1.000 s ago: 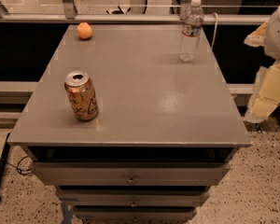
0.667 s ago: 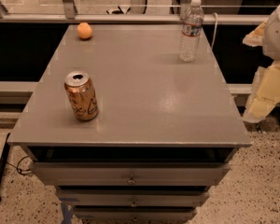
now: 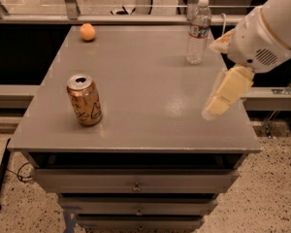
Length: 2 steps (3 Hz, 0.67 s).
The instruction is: Knock orange can over
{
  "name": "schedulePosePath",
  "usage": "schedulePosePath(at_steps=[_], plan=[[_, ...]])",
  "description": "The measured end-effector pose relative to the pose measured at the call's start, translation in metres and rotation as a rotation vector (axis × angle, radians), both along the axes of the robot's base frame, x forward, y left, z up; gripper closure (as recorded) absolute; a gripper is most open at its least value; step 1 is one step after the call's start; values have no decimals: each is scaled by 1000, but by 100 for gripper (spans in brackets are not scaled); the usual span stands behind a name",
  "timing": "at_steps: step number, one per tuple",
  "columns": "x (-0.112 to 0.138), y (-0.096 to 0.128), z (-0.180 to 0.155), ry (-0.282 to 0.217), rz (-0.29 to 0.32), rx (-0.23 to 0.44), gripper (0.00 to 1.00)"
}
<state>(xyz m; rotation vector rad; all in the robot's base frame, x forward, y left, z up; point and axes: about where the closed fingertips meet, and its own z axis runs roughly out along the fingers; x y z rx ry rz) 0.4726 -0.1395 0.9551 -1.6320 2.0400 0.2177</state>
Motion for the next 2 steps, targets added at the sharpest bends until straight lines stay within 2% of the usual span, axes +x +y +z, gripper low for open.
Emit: schedulePosePath(at_steps=[2], plan=[[15,107,-16,-34,128,399,0]])
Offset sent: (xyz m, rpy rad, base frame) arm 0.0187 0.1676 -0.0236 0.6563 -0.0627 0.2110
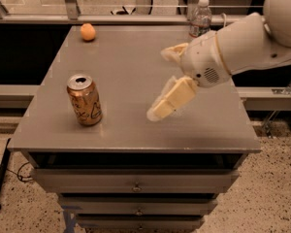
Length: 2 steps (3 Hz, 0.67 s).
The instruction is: Knock orange can over
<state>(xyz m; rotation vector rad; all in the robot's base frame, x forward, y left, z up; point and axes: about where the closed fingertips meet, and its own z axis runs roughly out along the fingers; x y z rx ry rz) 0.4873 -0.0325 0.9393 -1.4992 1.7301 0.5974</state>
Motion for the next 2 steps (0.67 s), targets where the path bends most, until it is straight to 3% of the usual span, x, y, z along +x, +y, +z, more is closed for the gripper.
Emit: schedulePosePath(at_steps=[2], plan=[[22,74,-35,14,67,272,0]])
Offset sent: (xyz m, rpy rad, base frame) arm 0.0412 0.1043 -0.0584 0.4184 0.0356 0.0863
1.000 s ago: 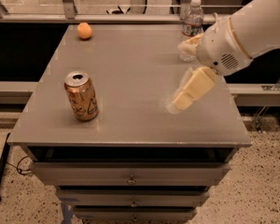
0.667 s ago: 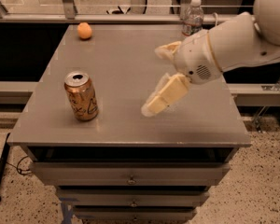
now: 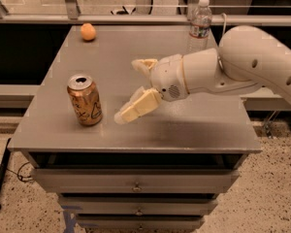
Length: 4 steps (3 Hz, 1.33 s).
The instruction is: Knock orange can over
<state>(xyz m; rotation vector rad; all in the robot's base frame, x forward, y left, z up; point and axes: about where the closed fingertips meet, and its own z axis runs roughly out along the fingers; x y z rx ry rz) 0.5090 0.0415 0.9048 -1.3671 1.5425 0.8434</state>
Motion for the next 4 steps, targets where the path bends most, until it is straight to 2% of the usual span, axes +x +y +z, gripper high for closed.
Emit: schedulePosePath(at_steps=[2,3,4], plan=[[17,52,-16,32,37,176,0],[13,74,-13,49,60,238,0],[4,88,-18,67,73,274,18]])
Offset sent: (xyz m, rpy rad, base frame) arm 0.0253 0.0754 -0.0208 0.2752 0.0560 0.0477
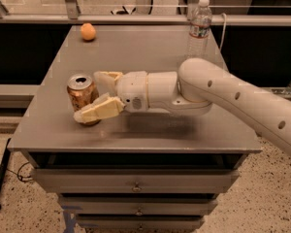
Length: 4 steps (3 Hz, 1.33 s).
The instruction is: Knock orange can over
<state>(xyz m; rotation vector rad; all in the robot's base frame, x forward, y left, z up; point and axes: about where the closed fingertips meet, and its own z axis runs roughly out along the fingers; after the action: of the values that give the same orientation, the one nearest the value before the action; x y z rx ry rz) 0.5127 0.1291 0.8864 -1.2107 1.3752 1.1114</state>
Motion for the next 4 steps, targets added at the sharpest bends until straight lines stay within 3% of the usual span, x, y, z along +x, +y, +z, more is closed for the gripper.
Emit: schedulePosePath(at_steps=[2,3,4], plan=[[-2,-6,-3,-2,-29,22,64],[9,-27,8,-37,-62,14,87],[25,-52,25,-82,-94,-8,100]])
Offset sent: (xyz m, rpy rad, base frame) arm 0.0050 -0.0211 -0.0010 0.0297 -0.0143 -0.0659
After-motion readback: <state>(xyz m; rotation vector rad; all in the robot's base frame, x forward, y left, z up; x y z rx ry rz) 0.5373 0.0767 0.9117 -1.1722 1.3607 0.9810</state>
